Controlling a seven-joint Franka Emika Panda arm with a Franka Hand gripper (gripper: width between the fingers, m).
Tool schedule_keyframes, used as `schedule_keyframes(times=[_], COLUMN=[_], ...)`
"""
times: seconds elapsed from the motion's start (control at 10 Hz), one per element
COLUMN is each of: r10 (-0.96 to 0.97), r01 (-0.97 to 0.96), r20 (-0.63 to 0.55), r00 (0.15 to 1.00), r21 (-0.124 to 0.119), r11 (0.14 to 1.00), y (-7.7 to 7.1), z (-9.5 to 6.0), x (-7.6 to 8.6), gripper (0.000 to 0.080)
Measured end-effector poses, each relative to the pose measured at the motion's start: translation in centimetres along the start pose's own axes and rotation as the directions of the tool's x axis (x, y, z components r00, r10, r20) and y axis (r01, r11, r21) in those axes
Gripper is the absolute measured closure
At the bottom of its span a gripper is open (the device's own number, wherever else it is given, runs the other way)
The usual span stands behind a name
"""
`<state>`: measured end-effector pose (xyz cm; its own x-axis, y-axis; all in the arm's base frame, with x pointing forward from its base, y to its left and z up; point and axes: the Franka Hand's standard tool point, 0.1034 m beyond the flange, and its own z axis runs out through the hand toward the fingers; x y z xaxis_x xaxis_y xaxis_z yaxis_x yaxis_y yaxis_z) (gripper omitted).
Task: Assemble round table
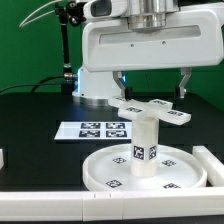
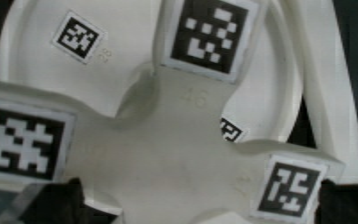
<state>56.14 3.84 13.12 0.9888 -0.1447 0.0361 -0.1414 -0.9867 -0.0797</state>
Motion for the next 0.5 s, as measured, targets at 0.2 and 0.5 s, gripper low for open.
schedule_keyframes(times=[0.2,0.5], r10=[-0.219,-0.400], r01=[0.219,0.400], r20=[0.009,0.009], r00=[0.976,0.916], r21=[-0.005,-0.008], r11=[0.976,0.916], y=[-0.19,-0.24], z=[-0.21,-0.23], x=[0.09,0.16], gripper=[0.0150,0.0150])
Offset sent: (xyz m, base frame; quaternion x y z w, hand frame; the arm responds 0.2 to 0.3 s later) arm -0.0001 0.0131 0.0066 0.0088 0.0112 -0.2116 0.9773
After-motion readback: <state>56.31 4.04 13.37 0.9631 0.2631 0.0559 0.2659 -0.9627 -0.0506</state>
